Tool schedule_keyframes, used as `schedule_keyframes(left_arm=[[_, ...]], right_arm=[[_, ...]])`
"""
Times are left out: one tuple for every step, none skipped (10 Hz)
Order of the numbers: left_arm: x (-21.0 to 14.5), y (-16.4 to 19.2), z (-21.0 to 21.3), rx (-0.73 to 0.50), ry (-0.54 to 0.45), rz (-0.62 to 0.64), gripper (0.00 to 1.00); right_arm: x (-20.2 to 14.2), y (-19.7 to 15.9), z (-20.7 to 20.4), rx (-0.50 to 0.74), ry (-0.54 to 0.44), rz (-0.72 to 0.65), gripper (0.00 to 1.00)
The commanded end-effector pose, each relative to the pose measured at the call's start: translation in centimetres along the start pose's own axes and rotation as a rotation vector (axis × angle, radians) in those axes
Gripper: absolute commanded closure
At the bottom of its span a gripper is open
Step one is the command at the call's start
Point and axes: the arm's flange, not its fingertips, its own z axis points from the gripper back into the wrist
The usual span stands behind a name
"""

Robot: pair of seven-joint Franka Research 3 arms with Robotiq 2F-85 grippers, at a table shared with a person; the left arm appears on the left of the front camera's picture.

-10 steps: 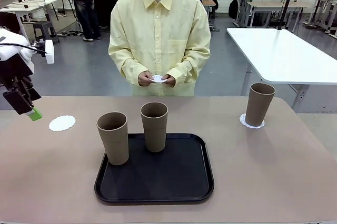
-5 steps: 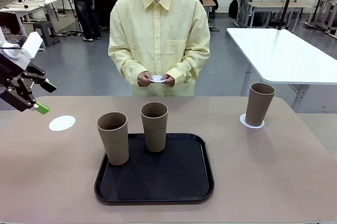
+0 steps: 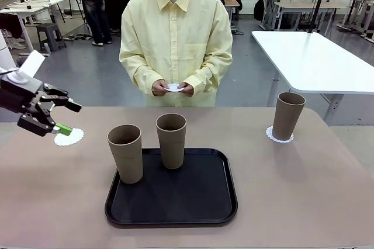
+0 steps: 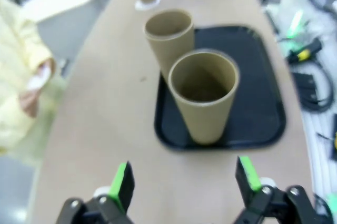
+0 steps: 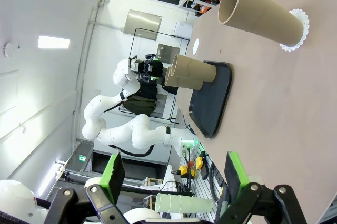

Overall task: Place coasters on the table and set cups on them.
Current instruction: Take one Reusable plastic cup from the Flat Tray and place it on a coaster set by the human.

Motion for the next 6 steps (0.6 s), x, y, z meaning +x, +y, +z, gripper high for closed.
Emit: schedule_keyframes(left_arm=[[-1.0,1.4,-0.9,-0.038,-0.073,-0.017,0.00],[-0.8,1.1,-1.6,-0.032,-0.063,-0.021,0.00],[-0.4,0.8,-1.8,-0.029,-0.043,-0.026,0.00],[0.9,0.0,-2.7,0.077,0.098,0.047,0.00],[-0.8,0.5,-1.9,-0.044,-0.056,-0.002,0.00],[-0.8,0.5,-1.9,-0.044,-0.056,-0.002,0.00]], right_arm=[[0.1,0.0,-0.1,-0.006,0.000,-0.016,0.00],[0.1,0.0,-0.1,-0.006,0.000,-0.016,0.00],[0.1,0.0,-0.1,-0.006,0.000,-0.016,0.00],[0.1,0.0,-0.1,-0.006,0.000,-0.016,0.00],[0.1,0.0,-0.1,-0.006,0.000,-0.016,0.00],[0.1,0.0,-0.1,-0.006,0.000,-0.016,0.00]])
